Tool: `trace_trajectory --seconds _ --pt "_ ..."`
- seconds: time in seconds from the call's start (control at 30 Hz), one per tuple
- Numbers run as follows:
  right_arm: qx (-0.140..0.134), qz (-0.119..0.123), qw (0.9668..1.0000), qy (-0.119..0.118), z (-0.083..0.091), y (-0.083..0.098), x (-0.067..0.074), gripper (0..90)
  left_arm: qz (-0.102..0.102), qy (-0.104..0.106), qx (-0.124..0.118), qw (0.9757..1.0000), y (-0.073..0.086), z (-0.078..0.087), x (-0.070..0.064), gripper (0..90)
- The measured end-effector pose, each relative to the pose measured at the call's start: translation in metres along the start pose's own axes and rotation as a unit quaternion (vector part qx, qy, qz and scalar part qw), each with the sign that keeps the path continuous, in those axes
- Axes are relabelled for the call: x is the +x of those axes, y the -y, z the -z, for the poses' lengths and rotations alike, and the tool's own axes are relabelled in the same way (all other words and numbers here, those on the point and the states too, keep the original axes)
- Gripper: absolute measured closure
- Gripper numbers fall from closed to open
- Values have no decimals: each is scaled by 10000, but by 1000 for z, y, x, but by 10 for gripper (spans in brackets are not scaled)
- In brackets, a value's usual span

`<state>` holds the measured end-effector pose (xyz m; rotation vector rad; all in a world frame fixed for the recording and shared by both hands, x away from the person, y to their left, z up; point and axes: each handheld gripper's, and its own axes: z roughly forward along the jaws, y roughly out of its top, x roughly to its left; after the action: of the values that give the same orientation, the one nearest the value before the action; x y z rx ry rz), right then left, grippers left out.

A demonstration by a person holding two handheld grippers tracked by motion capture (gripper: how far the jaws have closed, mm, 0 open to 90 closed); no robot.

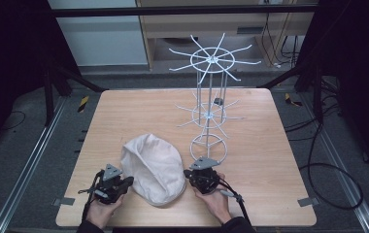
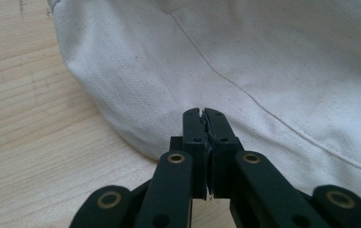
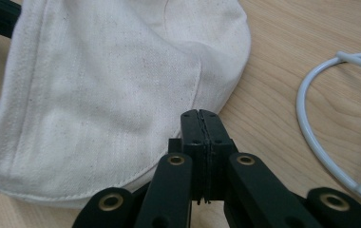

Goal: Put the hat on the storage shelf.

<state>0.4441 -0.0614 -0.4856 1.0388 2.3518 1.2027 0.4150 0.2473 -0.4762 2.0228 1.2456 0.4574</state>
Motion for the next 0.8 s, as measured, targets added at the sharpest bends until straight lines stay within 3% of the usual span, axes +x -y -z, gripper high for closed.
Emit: trace_trajectory --seconds 0.17,0.6,0.8 --pt "72 136 9999 -75 -5 2 7 900 50 -73 51 9999 -2 -8 6 883" --pt "122 257 9975 -649 -10 0 28 900 182 -254 -30 9995 -8 -21 26 889" --pt "122 318 9962 -804 -16 -4 38 900 254 -291 -69 9992 -11 -25 36 893"
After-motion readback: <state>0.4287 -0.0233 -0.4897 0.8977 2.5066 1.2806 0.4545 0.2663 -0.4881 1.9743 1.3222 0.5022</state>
